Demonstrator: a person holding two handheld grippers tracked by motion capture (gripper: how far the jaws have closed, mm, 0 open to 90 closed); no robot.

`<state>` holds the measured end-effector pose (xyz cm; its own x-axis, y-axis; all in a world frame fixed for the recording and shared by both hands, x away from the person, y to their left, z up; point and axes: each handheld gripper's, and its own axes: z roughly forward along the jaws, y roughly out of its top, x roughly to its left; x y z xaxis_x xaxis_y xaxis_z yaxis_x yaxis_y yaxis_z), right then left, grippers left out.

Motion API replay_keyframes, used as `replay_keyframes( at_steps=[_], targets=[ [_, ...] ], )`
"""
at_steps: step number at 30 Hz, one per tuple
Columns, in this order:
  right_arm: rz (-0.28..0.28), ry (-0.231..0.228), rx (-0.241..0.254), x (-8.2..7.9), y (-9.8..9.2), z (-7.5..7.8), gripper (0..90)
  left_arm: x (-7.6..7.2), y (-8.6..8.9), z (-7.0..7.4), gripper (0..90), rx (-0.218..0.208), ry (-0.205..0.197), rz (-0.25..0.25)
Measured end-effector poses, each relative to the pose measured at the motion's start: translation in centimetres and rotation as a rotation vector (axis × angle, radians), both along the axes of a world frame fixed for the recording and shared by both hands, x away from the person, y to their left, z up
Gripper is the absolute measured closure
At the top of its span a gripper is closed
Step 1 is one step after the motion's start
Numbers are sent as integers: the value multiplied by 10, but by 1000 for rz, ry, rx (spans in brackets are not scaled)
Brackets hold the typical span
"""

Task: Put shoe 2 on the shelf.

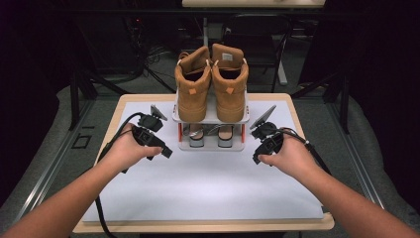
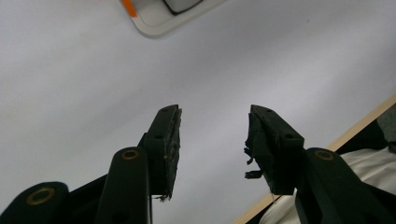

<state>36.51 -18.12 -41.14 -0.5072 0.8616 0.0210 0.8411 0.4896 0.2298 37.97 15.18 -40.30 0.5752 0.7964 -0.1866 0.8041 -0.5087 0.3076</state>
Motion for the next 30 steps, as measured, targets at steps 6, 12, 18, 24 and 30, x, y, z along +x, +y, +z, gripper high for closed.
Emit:
replay_keyframes(
  at_steps=[6, 12, 18, 24, 30],
  targets=[
    [12, 78, -18, -2, 2, -26, 606, -5, -3, -29, 547, 18, 44, -17],
    [56, 114, -99, -2, 4, -40, 609, -12, -6, -52, 550, 47, 61, -37],
    [59, 119, -133, -7, 5, -62, 639, -17, -6, -71, 553, 67, 79, -53],
    [72, 143, -157, -12, 5, -77, 656, -22, -4, -86, 554, 54, 92, -57],
    [83, 154, -139, -19, 4, -87, 654, -29, -2, -102, 548, 77, 89, -58]
  ],
)
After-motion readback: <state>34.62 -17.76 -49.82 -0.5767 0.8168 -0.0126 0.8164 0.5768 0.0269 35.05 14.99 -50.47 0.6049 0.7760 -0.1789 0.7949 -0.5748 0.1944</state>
